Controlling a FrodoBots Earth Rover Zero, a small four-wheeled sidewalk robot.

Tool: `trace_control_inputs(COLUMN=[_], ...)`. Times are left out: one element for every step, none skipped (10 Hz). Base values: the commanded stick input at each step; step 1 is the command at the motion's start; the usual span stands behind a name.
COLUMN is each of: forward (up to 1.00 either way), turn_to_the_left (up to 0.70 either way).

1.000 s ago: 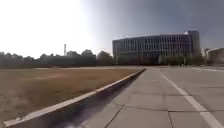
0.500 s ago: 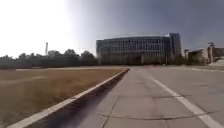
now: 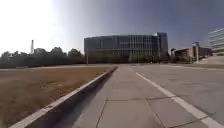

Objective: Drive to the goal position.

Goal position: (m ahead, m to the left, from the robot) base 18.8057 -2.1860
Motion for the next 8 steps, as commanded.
trace_control_inputs(forward=[0.04,0.05,0.05,0.05,0.05,0.04,0.04,0.05], turn_to_the_left=[0.0,0.0,0.0,0.0,0.0,0.0,0.0,0.0])
